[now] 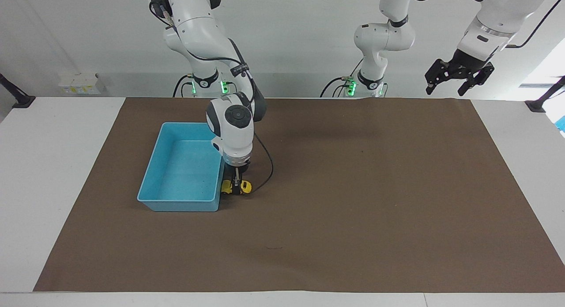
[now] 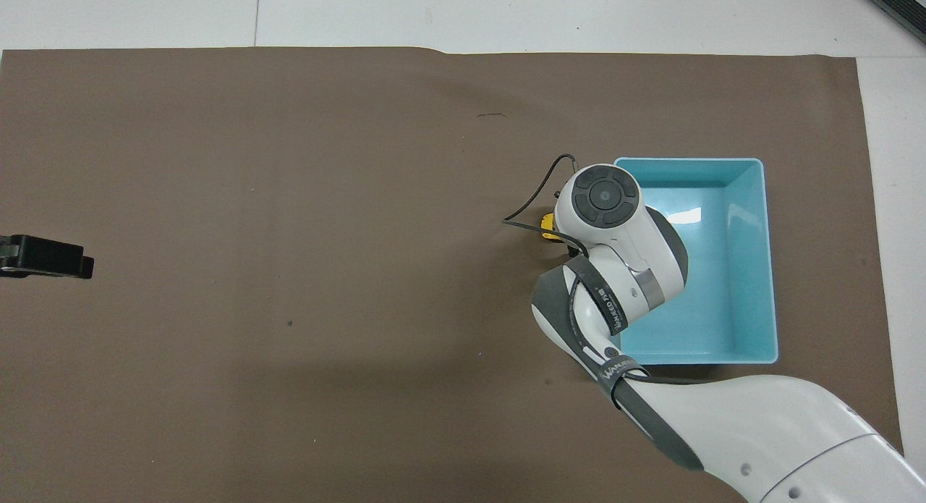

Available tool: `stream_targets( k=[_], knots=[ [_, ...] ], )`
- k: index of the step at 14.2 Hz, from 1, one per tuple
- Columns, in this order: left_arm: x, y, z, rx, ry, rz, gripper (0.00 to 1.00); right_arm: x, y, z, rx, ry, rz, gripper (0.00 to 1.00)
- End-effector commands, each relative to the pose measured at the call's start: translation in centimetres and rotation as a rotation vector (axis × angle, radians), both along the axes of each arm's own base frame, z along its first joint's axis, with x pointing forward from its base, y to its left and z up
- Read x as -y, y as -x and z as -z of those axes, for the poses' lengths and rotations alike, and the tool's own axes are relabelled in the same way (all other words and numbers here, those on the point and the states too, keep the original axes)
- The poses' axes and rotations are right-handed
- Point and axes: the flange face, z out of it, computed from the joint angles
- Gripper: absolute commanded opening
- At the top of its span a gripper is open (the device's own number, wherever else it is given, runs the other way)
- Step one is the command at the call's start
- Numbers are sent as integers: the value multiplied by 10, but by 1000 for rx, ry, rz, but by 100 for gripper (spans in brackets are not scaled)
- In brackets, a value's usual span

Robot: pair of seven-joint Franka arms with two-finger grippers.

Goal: Wind up and store yellow beetle car
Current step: 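Grasp the yellow car beside the bin with the right gripper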

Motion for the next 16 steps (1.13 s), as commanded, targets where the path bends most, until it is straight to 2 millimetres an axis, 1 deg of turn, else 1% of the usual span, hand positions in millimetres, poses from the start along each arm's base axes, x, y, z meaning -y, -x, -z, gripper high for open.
stream_targets(
  k=[1,2,3,4,5,6,7,9,10,12,13,16],
  knots=[
    [-3,8,1,0,-15,-1,100,2,6,-8,23,14,6,0],
    [-4,8,0,4,-15,-7,100,0,5,-12,24,17,9,0],
    [-4,8,0,4,-16,-18,100,-15,7,-18,16,26,-10,0],
    [-4,8,2,2,-16,-19,100,-23,4,-30,11,35,-13,0],
    [-4,8,2,1,-16,-19,100,-25,-2,-43,10,43,-4,0],
    [-3,8,2,1,-16,-16,100,-38,-1,-55,12,46,-19,0],
    [-4,8,2,1,-16,-18,100,-47,0,-61,13,48,-30,0],
    [-4,8,3,-1,-16,-15,100,-47,-4,-77,24,47,-39,0],
    [-4,8,2,1,-16,-15,100,-46,-4,-92,32,39,-57,0],
    [-4,8,2,-1,-16,-14,100,-44,0,-115,35,36,-136,0],
    [-4,8,3,-1,-16,-15,100,-44,4,-129,39,27,-184,0],
    [-4,8,3,-2,-16,-14,100,-38,10,-166,37,-28,-354,0]
  ],
)
